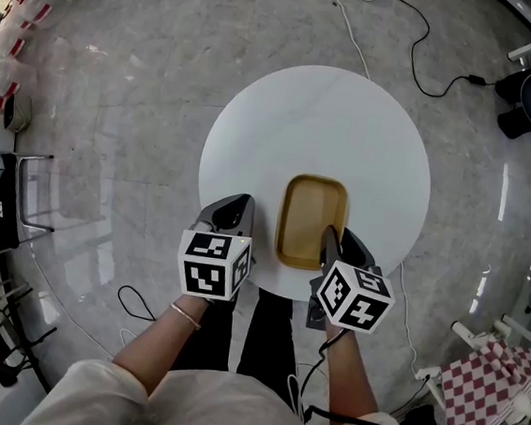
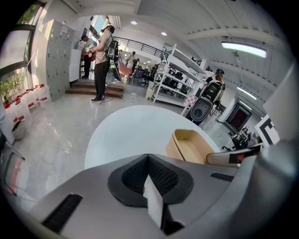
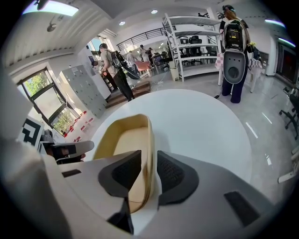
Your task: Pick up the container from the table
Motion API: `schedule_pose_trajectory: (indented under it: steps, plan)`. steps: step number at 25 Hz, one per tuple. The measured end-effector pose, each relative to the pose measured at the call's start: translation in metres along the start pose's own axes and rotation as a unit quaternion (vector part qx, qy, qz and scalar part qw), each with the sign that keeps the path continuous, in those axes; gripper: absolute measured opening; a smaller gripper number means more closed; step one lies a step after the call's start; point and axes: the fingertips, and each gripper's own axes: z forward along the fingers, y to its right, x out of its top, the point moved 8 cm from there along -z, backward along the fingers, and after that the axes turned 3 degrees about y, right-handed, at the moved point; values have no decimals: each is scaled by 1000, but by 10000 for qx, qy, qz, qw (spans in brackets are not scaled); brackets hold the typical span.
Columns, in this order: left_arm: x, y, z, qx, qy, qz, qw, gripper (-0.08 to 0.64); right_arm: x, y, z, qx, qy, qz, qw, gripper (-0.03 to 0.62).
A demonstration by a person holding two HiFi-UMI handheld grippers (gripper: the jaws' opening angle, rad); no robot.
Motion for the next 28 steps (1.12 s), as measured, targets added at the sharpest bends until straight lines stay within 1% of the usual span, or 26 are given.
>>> schedule_pose_trajectory:
  steps: [9,13,16,28]
  plan:
    - [-5,-1,-1,22,-61,1,10000,8,-2,-1,2,-28,-48,7,10000,103]
    - [-6,-2,-1,23,-60,5,10000,8,-2,0,3,-133,-52,-2,9999,68]
    - [-5,-2,-1,24,-68,16,10000,8,-1,0,3,-173,-53,-3,9998,56]
    - [-7,2,1,4,-113,61,9999,8,-3,3,3,-137,-70,27,9999,44]
